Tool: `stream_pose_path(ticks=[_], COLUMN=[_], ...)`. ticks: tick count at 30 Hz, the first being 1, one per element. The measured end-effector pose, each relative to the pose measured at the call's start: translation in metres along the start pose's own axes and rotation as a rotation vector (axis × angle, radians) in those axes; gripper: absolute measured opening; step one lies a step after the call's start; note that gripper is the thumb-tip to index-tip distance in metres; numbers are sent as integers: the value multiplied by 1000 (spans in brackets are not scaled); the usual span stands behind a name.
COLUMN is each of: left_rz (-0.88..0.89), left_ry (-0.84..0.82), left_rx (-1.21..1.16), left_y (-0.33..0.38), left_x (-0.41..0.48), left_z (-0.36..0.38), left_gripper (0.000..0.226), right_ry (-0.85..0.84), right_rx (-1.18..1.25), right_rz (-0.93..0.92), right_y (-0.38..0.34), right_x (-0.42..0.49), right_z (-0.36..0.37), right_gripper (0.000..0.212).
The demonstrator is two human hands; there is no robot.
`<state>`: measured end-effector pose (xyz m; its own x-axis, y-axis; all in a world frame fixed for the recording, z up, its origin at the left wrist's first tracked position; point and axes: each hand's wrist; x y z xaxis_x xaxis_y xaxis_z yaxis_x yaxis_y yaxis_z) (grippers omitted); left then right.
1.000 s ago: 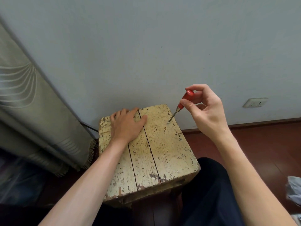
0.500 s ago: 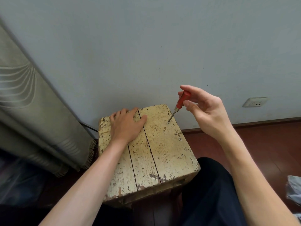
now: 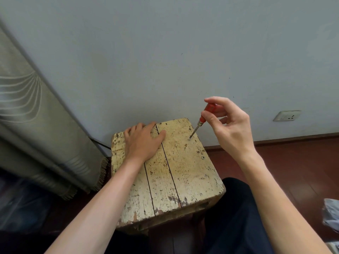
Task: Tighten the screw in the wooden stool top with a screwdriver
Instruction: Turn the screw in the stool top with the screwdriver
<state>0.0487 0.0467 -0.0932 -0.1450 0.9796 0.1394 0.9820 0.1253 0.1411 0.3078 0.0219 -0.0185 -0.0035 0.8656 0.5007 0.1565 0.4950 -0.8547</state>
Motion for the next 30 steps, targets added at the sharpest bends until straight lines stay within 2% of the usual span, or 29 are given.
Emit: stream_pose_path(ticks=[7, 18, 23, 27, 30], left_rz=[0, -7, -6, -6, -4], left_ry=[-2, 8, 13, 12, 10], left_rx=[-12, -21, -28, -24, -22], left_y=[0, 1, 0, 0, 1], left_x=[0, 0, 0, 0, 1], left_z=[0, 0, 1, 1, 1], left_gripper=[74, 74, 73, 74, 74], right_ry=[-157, -113, -41, -50, -117], right_rx=[60, 36, -3, 11, 4], right_rz=[48, 47, 41, -15, -13], right_y=[8, 3, -4, -1, 5], right_x=[2, 2, 3, 1, 2], right_z=[-15, -12, -6, -2, -10], right_gripper=[45, 41, 40, 44, 46])
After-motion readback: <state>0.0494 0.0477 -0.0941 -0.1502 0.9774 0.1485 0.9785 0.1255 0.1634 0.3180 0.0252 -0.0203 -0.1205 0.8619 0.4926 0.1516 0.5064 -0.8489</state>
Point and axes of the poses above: each hand's wrist, its own x-axis towards the middle knuckle, its own z-axis out of the palm, y = z × x, and after that the axes turned 9 degrees about x, right-handed
